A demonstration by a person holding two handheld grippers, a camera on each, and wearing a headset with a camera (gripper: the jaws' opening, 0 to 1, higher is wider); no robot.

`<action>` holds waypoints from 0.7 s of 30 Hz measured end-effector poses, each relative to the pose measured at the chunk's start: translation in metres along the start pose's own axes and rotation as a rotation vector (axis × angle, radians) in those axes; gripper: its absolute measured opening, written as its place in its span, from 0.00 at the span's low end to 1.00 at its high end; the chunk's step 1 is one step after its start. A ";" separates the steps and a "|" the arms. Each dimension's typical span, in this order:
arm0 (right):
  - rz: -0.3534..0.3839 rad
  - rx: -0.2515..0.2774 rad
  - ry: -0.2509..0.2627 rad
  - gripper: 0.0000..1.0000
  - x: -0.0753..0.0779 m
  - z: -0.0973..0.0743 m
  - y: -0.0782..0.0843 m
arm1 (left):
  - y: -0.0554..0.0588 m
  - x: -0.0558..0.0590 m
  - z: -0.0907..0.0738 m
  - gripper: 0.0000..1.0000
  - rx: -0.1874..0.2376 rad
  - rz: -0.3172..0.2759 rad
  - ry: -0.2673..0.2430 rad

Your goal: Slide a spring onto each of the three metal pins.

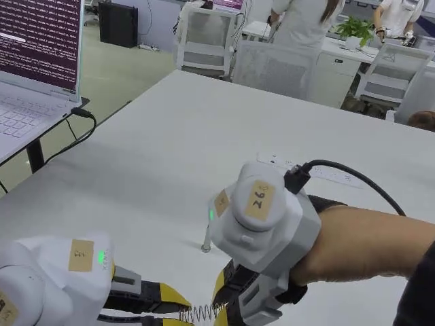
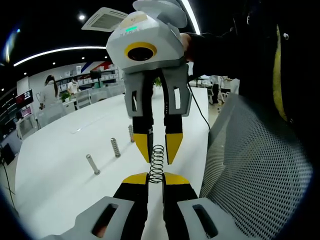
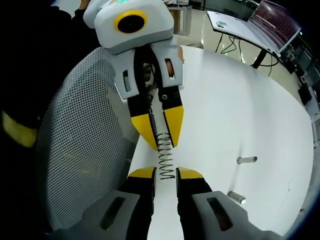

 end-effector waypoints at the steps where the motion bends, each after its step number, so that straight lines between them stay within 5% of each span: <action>1: 0.004 -0.003 -0.006 0.14 -0.001 0.001 0.001 | -0.001 0.000 0.000 0.02 0.003 -0.003 0.000; 7: 0.003 0.004 0.009 0.09 0.000 -0.001 0.001 | 0.000 0.000 0.000 0.03 0.003 -0.005 0.000; 21: -0.051 0.041 0.072 0.09 0.000 -0.021 -0.027 | -0.001 -0.001 0.000 0.03 0.015 -0.015 -0.007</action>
Point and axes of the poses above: the centre of the closed fingertips' face, and the gripper's own axes: z roughly forward along the fingers, x roughly to its right, y roughly out of its underside, the point moved 8 cm from there along -z, roughly backward along the fingers, and after that the axes turned 13 degrees about -z, right-handed, at the moved point
